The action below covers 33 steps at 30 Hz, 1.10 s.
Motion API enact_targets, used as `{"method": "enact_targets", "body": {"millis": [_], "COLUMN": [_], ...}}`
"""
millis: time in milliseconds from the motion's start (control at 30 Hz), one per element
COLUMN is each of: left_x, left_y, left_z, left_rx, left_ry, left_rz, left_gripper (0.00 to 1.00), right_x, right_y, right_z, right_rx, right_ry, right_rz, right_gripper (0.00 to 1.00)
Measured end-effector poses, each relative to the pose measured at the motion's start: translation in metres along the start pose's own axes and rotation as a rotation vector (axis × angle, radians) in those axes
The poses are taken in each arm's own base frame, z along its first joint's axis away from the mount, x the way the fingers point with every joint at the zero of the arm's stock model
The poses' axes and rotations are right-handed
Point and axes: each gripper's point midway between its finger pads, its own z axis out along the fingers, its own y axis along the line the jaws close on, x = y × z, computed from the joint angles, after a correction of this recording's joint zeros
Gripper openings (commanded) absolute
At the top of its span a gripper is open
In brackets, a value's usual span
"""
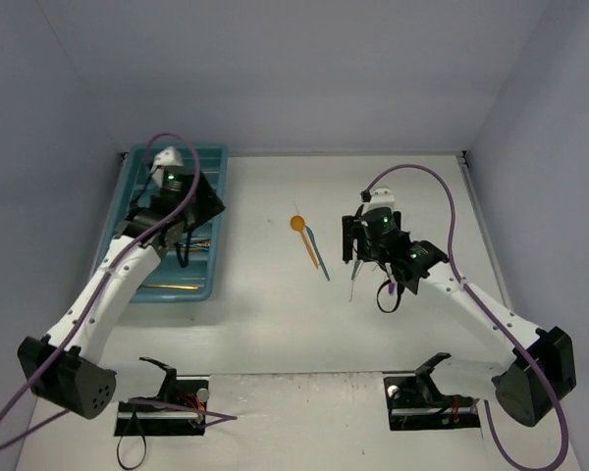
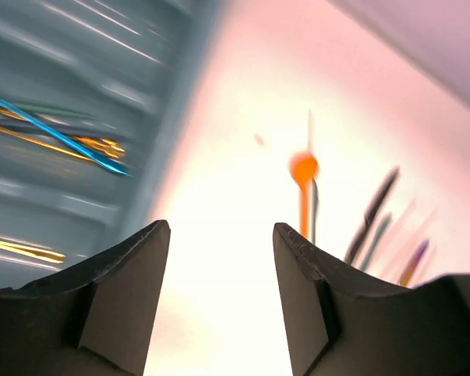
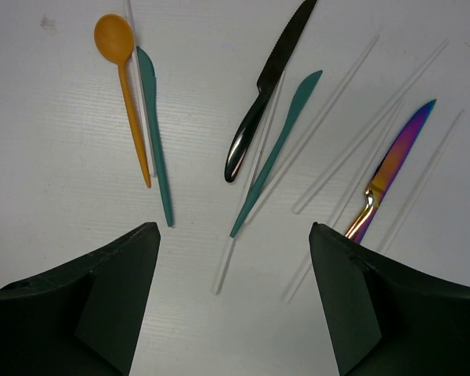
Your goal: Sort the eating utensils into containers
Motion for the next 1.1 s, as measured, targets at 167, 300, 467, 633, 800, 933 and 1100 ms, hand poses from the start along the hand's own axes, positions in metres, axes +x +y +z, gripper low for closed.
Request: {"method": "enact_targets", "body": {"millis": [167, 300, 467, 633, 800, 933, 1100], "left_x": [0.063, 0.114, 0.156, 0.186, 0.206, 0.215, 0.226], "left_y": [-0.067, -0.092, -0.106, -0.111, -0.114, -0.115, -0.115], "left_z": [0.013, 0.046, 0.088, 0.120, 0.144, 0.156, 0.169], "left_rx": [0.091, 0.069, 0.022, -0.012, -0.036, -0.047, -0.058], "left_ry": [0.138, 0.244, 0.323, 0.379, 0.407, 0.418, 0.434], "left_rz": [0.163, 0.244, 0.298, 0.316, 0.321, 0.321, 0.322], "left_gripper": [0.54, 0.54, 0.54, 0.54, 0.54, 0.54, 0.54], "right_x": [-0.012, -0.016, -0.012, -0.013, -0.011, -0.008, -0.007], "right_y": [-0.010, -0.021, -0.032, -0.037, -0.040, -0.041, -0.042], "right_z": [-0.011, -0.031, -0.052, -0.063, -0.066, -0.066, -0.066], "right_rx": [0.024, 0.027, 0.019, 0.019, 0.026, 0.030, 0.030], "right_ry": [-0.056, -0.126, -0.181, -0.208, -0.210, -0.200, -0.199], "right_rz": [0.030, 0.070, 0.095, 0.105, 0.104, 0.100, 0.099], "right_gripper": [0.76, 0.76, 0.76, 0.77, 0.76, 0.77, 0.76]}}
